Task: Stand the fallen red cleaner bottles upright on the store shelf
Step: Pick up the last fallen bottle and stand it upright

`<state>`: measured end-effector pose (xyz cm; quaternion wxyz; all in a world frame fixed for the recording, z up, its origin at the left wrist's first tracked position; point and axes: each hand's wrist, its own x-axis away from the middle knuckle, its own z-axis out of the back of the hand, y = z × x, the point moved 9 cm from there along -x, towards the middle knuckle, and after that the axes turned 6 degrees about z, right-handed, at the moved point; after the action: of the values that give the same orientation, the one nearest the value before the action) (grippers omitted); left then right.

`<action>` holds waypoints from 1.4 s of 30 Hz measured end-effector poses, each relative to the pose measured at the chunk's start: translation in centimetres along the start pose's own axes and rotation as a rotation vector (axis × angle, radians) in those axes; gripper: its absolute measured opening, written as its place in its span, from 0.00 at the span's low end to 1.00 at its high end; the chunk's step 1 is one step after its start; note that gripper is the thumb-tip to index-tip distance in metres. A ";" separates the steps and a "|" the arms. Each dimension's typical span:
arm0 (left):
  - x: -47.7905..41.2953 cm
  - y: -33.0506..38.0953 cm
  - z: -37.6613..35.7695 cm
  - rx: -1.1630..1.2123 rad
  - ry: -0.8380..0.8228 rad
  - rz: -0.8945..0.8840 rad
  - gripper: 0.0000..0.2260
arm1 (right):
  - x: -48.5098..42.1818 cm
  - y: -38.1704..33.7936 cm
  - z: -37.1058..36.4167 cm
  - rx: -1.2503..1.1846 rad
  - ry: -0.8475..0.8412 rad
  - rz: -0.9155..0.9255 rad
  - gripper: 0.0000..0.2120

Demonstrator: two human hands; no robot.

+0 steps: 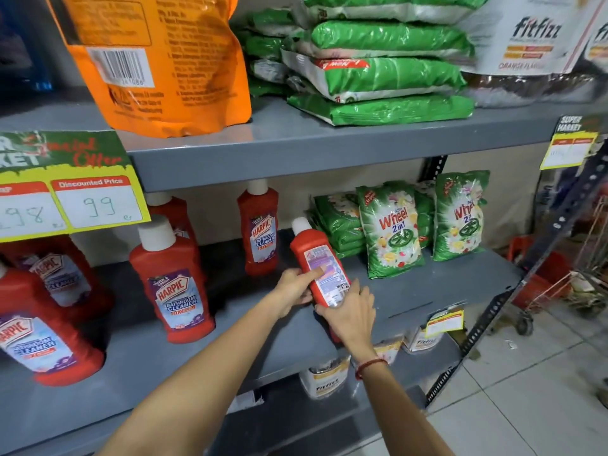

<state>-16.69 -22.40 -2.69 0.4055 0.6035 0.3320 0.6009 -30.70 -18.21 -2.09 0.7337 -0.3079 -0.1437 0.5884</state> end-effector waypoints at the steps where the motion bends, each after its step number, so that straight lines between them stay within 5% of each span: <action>1: 0.6 0.5 -0.2 0.049 -0.034 -0.015 0.18 | 0.1 -0.4 0.0 -0.044 0.006 0.016 0.43; 9: 4.5 5.1 4.6 -0.043 0.097 -0.453 0.19 | -0.3 -6.5 -0.8 -0.356 -0.025 0.236 0.44; 14: 6.2 5.4 7.0 -0.100 0.130 -0.553 0.21 | -0.5 -9.4 -1.7 -0.423 -0.097 0.267 0.40; 23: 6.3 3.5 8.1 -0.317 0.165 -0.583 0.25 | 0.1 -9.0 -4.5 -0.399 -0.194 0.298 0.39; 30: 10.0 -1.7 8.9 -0.203 0.622 -0.610 0.12 | -0.4 -8.4 -3.9 -0.607 -0.245 0.336 0.28; 34: 9.3 -5.3 5.7 -0.271 0.580 -0.482 0.17 | -0.9 -8.1 -4.1 -0.800 -0.353 0.289 0.24; 42: 6.6 -5.9 3.8 -0.234 0.496 -0.406 0.28 | 0.0 -7.7 -2.2 -0.542 -0.032 0.276 0.19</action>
<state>-12.05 -14.21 -4.73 0.4902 0.3101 0.4628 0.6703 -23.49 -19.75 1.03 0.5354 -0.4998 -0.2639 0.6277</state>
